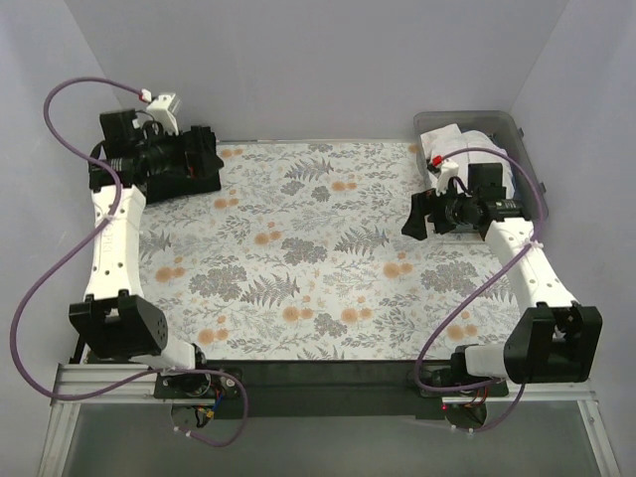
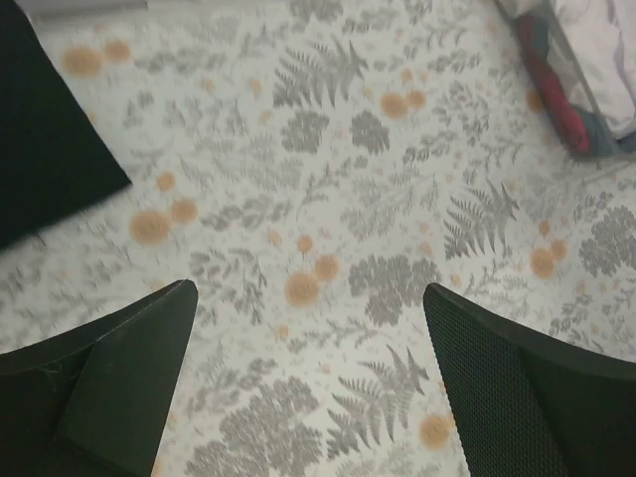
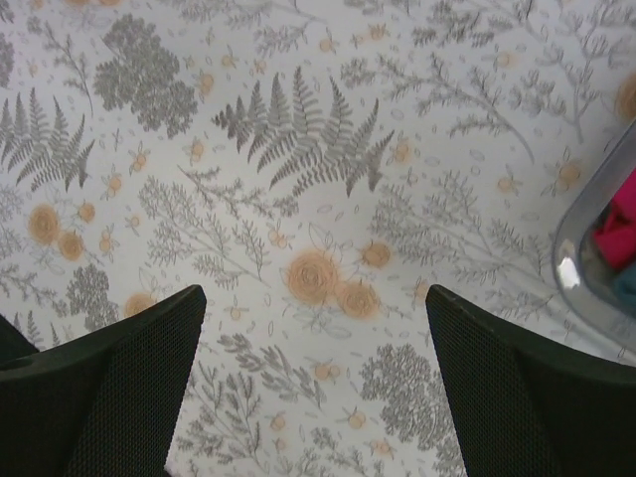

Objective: Fold and stack the t-shirts
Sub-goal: Neatly place the folded tshirt to the corner

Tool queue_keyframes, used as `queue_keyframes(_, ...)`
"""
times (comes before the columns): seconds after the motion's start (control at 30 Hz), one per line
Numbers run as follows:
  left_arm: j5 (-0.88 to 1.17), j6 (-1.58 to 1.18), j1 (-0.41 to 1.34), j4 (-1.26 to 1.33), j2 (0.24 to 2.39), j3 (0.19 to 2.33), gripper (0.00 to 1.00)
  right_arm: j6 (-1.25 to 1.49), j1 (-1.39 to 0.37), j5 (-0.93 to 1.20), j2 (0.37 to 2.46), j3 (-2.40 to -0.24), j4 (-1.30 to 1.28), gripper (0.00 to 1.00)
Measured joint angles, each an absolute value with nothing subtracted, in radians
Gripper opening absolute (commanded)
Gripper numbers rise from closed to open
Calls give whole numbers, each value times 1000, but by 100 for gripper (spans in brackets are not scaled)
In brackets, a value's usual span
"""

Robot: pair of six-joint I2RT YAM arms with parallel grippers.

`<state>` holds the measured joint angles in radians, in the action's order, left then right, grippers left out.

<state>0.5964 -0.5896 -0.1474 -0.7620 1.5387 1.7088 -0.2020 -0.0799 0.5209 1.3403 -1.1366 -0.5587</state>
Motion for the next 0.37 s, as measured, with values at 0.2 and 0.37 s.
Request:
queue_keyframes(0.2,591,-599,-167,-800,1402,1367,98,-215,-65,520,1202,-999,-619,98)
queue_keyframes(0.37,539,-587,-168,-823,1343,1163,98,-218,-65,518,1105,-903,-632,98)
